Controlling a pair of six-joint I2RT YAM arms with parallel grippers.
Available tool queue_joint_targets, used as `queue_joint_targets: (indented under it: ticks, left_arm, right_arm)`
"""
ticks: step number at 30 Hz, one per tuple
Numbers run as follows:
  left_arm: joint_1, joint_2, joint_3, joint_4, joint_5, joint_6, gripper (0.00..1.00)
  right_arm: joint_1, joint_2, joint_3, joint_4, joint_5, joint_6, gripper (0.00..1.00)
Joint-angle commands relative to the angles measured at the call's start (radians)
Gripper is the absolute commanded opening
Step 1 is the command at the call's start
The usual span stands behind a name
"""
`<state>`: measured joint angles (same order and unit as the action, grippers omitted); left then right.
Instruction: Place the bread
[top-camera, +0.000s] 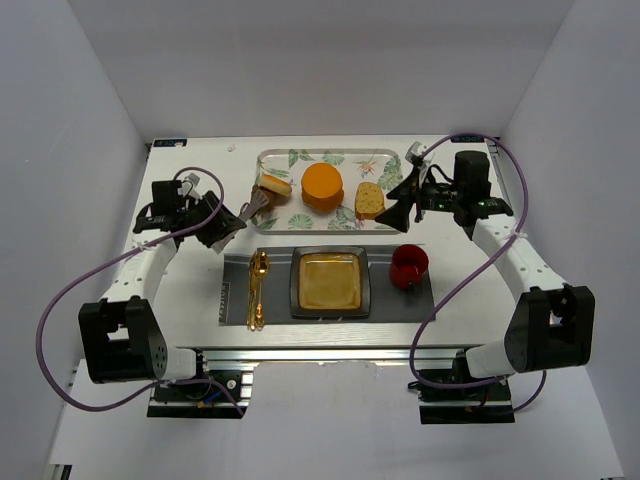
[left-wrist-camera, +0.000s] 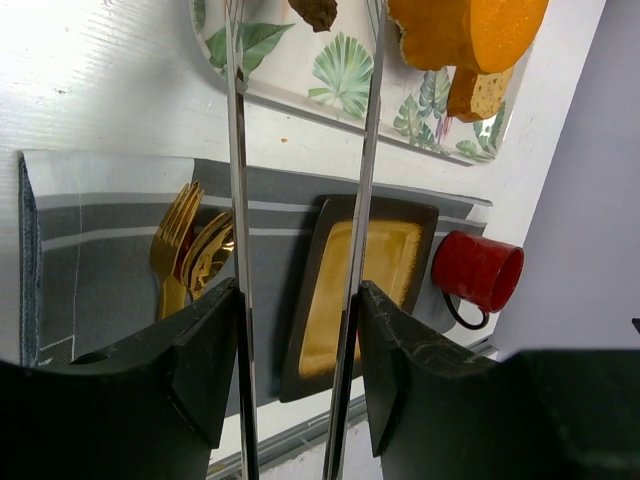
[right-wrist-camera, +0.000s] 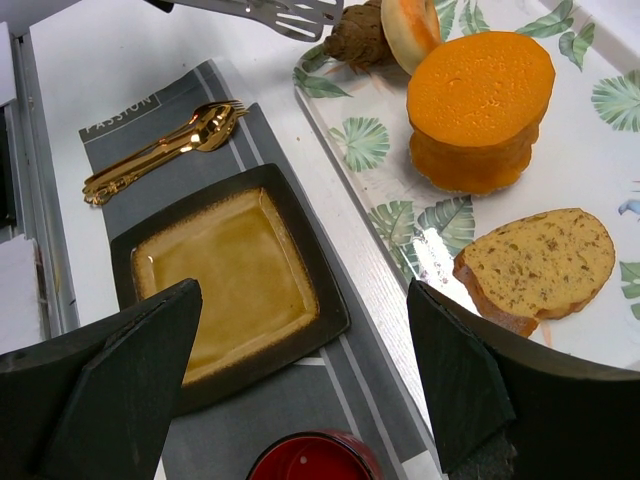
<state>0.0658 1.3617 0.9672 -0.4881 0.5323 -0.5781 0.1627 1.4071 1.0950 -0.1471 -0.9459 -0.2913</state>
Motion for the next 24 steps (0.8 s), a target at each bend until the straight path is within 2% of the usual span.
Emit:
queue_joint_targets:
  ticks: [1, 20, 24]
  left_arm:
    - [-0.003, -0.049, 0.054, -0.056, -0.012, -0.014, 0.59]
    - [-0.004, 0.103, 0.070, 0.060, 0.037, -0.118, 0.59]
    - [-0.004, 0.116, 0.065, 0.078, 0.040, -0.131, 0.56]
  right_arm:
    - [-0.008, -0.034, -0.014, 0.034, -0.027, 0.012, 0.88]
    - [-0.017, -0.059, -0.037, 0.055, -0.040, 0.020, 0.88]
    - [-0.019, -0.062, -0.040, 0.055, -0.044, 0.020, 0.88]
